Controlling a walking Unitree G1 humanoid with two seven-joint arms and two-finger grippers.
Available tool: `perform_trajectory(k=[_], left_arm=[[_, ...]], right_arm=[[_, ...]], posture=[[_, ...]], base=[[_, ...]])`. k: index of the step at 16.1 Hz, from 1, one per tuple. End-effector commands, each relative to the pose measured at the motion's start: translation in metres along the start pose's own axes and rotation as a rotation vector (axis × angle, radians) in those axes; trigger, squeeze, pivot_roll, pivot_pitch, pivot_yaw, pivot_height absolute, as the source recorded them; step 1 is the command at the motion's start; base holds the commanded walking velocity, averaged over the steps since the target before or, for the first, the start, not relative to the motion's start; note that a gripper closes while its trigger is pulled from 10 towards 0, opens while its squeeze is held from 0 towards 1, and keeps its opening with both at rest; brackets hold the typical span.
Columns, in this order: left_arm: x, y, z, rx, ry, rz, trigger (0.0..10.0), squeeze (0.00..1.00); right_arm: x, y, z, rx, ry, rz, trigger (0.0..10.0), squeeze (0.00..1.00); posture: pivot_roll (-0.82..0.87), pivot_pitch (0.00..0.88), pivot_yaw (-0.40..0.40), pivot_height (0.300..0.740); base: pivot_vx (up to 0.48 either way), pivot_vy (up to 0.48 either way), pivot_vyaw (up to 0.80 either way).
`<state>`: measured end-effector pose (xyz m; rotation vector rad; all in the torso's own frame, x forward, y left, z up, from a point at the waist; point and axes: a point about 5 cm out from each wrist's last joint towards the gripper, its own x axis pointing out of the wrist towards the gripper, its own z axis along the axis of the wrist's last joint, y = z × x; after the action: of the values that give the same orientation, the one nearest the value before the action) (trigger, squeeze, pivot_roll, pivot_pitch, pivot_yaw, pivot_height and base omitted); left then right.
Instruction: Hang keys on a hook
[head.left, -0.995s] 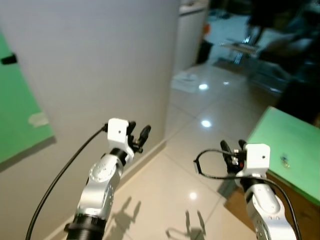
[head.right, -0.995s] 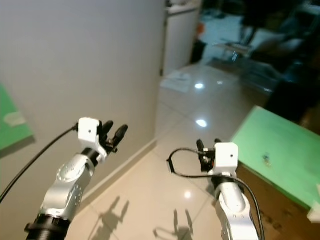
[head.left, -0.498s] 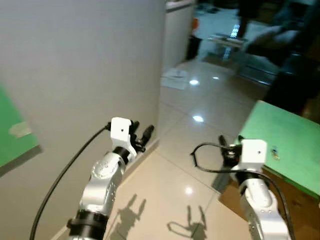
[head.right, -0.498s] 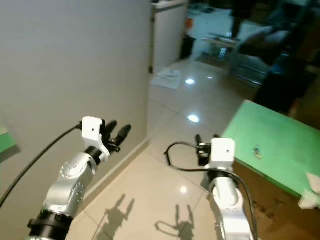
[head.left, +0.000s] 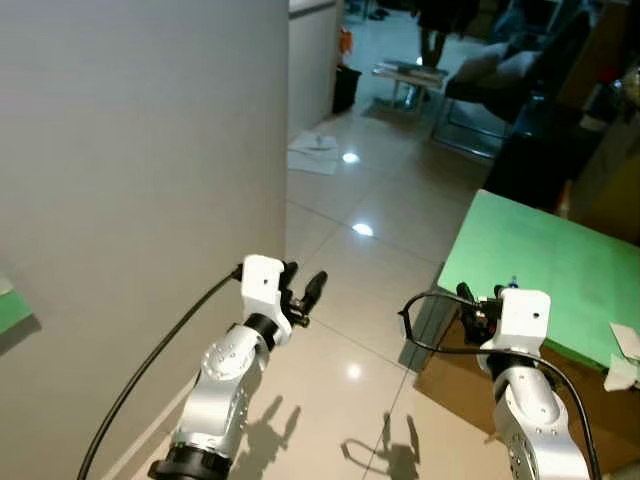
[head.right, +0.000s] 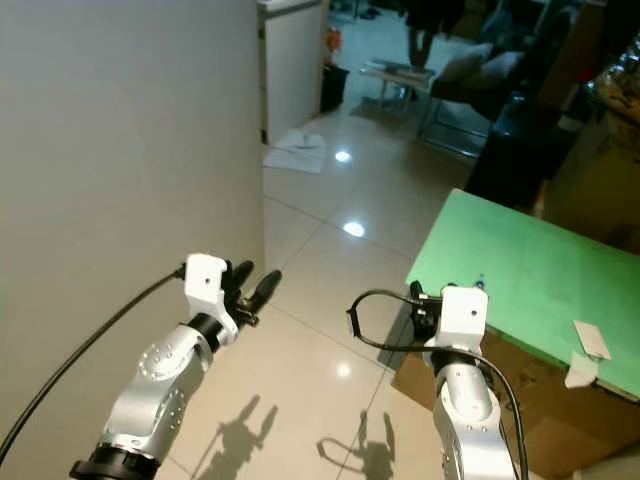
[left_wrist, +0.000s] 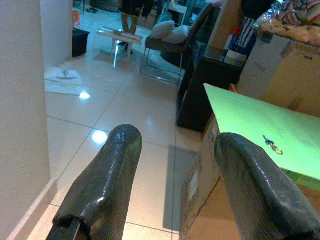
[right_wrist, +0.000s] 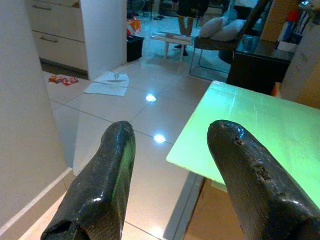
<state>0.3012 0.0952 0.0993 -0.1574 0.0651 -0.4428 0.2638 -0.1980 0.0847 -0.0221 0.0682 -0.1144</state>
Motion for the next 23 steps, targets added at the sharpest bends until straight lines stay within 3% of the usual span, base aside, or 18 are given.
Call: perform_trajectory(k=[1,3,4,5,7,9,14,16,17,23], left_arm=[[0.004,0.013,0.007,-0.058,-0.02,0.093,10.0,0.0],[0.005,0.024,0.009,-0.078,-0.025,0.167,10.0,0.0],[0.003,0.035,0.011,-0.05,-0.037,0.231,10.0,0.0],[-0.004,0.057,0.018,-0.007,-0.064,0.353,10.0,0.0],[-0.01,0.066,0.023,0.026,-0.077,0.348,10.0,0.0],[-0.007,0.052,0.021,0.039,-0.072,0.246,10.0,0.0],[0.004,0.029,0.021,0.048,-0.085,0.145,10.0,0.0],[0.003,0.028,0.02,0.052,-0.085,0.131,10.0,0.0],[0.004,0.031,0.016,0.046,-0.068,0.146,10.0,0.0],[0.006,0.033,0.015,0.071,-0.047,0.142,10.0,0.0]], right_arm=[[-0.003,-0.004,-0.002,-0.008,-0.005,-0.017,10.0,0.22],[-0.005,-0.005,-0.004,-0.016,-0.005,-0.022,10.0,0.22],[-0.006,-0.008,-0.005,0.003,-0.003,-0.048,10.0,0.22],[-0.01,-0.019,-0.006,0.055,-0.002,-0.113,10.0,0.23],[-0.021,-0.023,-0.01,0.033,0.004,-0.105,10.0,0.23],[-0.027,-0.021,-0.017,0.012,0.025,-0.091,10.0,0.22],[-0.022,-0.011,-0.011,-0.003,-0.003,-0.042,10.0,0.23],[-0.023,-0.011,-0.012,-0.002,-0.003,-0.041,10.0,0.22],[-0.023,-0.009,-0.012,-0.037,-0.003,-0.03,10.0,0.22],[-0.016,-0.002,-0.011,-0.039,-0.002,0.026,10.0,0.22]], posture=[[-0.14,0.0,-0.023,0.74],[-0.14,0.0,-0.022,0.74],[-0.14,0.0,-0.016,0.74],[-0.15,0.0,-0.014,0.74],[-0.15,0.0,-0.014,0.74],[-0.16,0.0,-0.011,0.74],[-0.17,0.0,0.0,0.74],[-0.17,0.0,-0.001,0.74],[-0.17,0.0,-0.005,0.74],[-0.17,0.0,-0.011,0.74]], base=[[0.0,0.0,-0.66],[0.0,0.0,-0.66],[0.0,0.0,-0.68],[0.0,0.0,-0.69],[0.0,0.0,-0.69],[0.0,0.0,-0.71],[0.0,-0.359,-0.71],[0.0,-0.444,-0.71],[0.0,0.0,-0.73],[0.0,0.0,-0.43]])
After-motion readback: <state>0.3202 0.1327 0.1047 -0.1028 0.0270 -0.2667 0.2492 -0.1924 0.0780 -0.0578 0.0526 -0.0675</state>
